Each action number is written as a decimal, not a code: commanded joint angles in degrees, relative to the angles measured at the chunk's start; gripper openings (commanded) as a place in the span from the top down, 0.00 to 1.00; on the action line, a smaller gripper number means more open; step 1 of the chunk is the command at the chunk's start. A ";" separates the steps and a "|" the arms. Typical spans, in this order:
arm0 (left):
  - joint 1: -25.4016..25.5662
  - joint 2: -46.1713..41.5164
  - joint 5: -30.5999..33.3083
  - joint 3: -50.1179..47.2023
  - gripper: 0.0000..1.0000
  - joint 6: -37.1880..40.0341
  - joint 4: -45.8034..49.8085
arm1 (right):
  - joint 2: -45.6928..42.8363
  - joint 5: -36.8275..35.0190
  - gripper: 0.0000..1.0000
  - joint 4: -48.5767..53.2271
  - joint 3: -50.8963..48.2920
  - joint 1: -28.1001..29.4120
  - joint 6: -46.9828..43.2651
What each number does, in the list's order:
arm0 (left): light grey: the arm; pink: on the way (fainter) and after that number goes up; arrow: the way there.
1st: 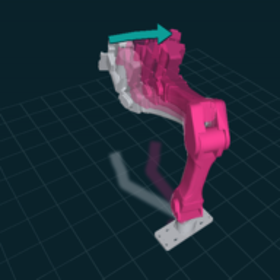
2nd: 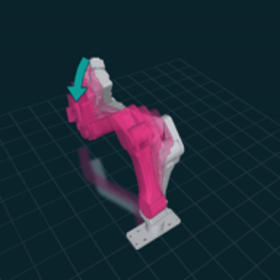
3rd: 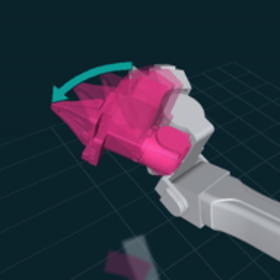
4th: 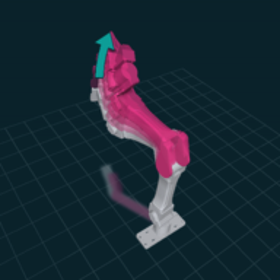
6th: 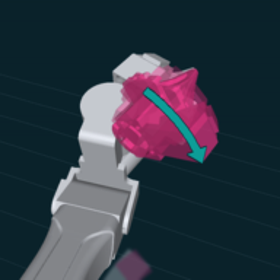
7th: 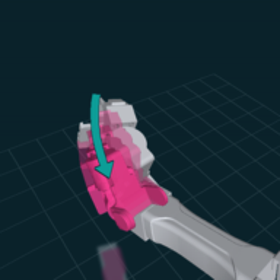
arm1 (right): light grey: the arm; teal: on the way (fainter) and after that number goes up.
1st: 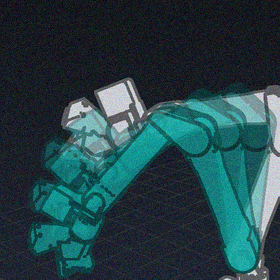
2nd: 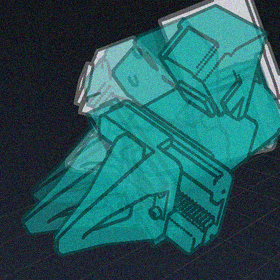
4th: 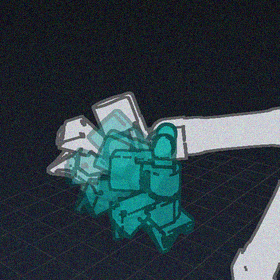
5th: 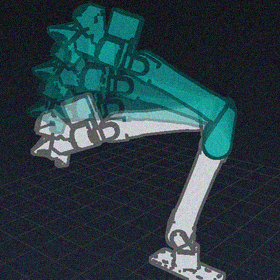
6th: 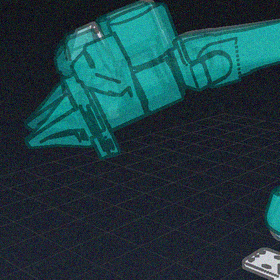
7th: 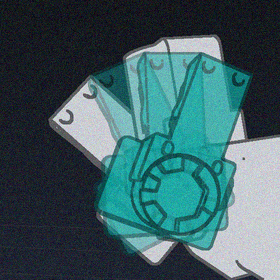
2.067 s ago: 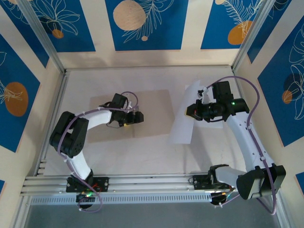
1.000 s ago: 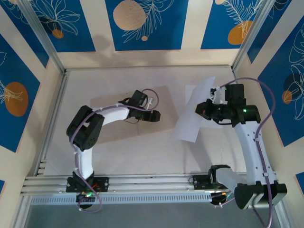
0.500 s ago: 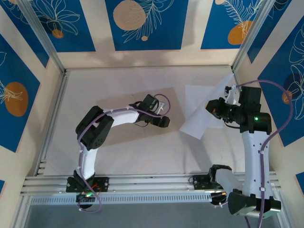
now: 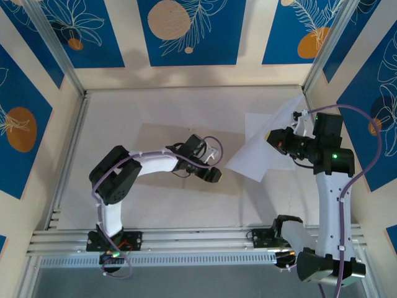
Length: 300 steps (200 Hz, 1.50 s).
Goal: Put the files into the folder
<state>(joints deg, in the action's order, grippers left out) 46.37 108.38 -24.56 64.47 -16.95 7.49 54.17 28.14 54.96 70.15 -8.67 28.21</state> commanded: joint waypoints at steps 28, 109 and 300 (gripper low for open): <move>-1.74 -8.78 0.48 -0.50 0.21 -4.46 0.75 | -0.05 6.17 1.00 -7.13 -1.53 2.21 2.73; -21.09 -29.93 21.74 -18.67 0.17 -11.83 9.21 | 6.35 6.46 1.00 -18.86 0.19 13.18 6.66; -38.03 -37.21 6.56 -38.81 0.06 -22.77 0.49 | 50.81 -31.15 1.00 -1.72 36.21 50.48 -10.78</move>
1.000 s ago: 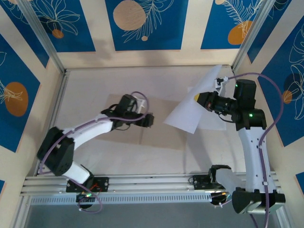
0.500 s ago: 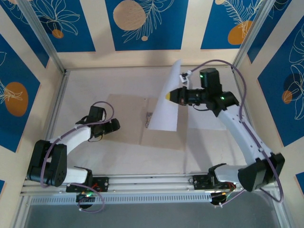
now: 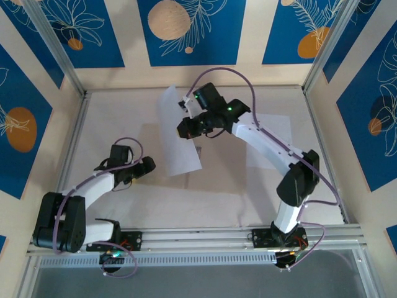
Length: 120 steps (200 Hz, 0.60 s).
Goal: Put the files into the folder
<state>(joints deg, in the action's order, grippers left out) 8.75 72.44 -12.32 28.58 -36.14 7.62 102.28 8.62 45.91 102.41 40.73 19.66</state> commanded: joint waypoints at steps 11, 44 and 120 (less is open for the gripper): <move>-0.32 -2.36 -6.92 -3.80 0.07 -4.28 0.29 | 4.03 -14.94 1.00 7.91 4.89 1.52 -2.09; -0.39 -7.53 -4.16 -3.20 0.06 -2.23 6.17 | 4.95 -21.56 1.00 5.62 4.68 2.27 -3.25; -1.11 -9.87 -0.53 0.85 0.05 0.11 10.38 | 4.29 -23.98 1.00 -3.44 -1.87 4.44 -11.68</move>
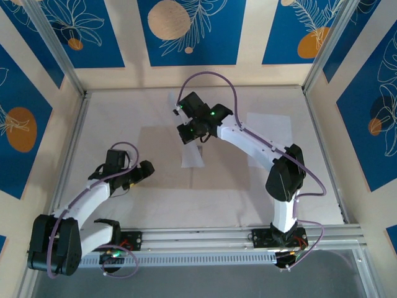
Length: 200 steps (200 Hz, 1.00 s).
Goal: Put the files into the folder
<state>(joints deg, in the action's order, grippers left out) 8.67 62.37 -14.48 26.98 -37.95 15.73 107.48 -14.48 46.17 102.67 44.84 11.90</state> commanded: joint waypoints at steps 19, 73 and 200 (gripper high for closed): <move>-1.67 0.38 2.26 2.58 0.05 2.61 2.21 | -1.52 0.54 1.00 -6.10 -4.45 0.51 -6.18; -3.57 1.04 1.04 2.19 0.05 3.85 1.80 | -4.01 3.84 1.00 -13.57 -10.60 0.07 -10.37; -5.24 1.09 -1.05 1.08 0.05 5.09 0.89 | -10.45 7.94 1.00 -22.02 -18.07 -0.78 -13.30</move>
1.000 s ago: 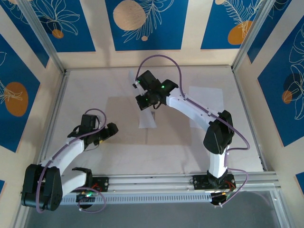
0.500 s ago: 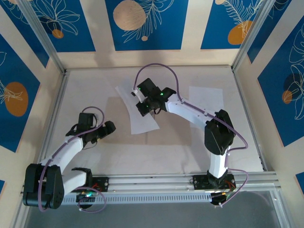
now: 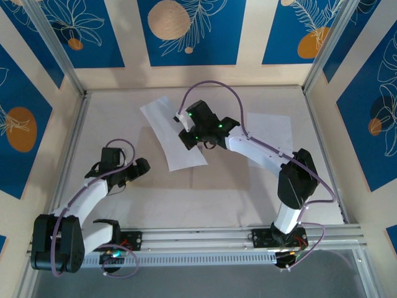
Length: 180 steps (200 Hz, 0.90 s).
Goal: Put the files into the folder
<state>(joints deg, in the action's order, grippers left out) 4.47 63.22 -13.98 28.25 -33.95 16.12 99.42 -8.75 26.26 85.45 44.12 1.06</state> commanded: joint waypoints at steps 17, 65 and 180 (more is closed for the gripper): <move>-1.21 0.37 -1.83 -0.41 0.05 1.11 0.25 | -2.61 2.38 1.00 -2.25 -1.21 0.08 -3.34; -1.52 0.15 -2.19 -0.87 0.05 1.34 0.39 | -3.68 3.59 1.00 -2.79 -3.00 0.18 -4.14; -1.75 -0.49 -2.80 -1.26 0.04 1.56 0.57 | -7.00 9.10 1.00 -6.84 -8.91 -1.57 -1.00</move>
<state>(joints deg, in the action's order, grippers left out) 3.73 63.22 -15.46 27.64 -33.91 15.97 95.04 -2.44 21.19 77.84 43.35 -1.17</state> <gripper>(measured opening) 0.956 0.064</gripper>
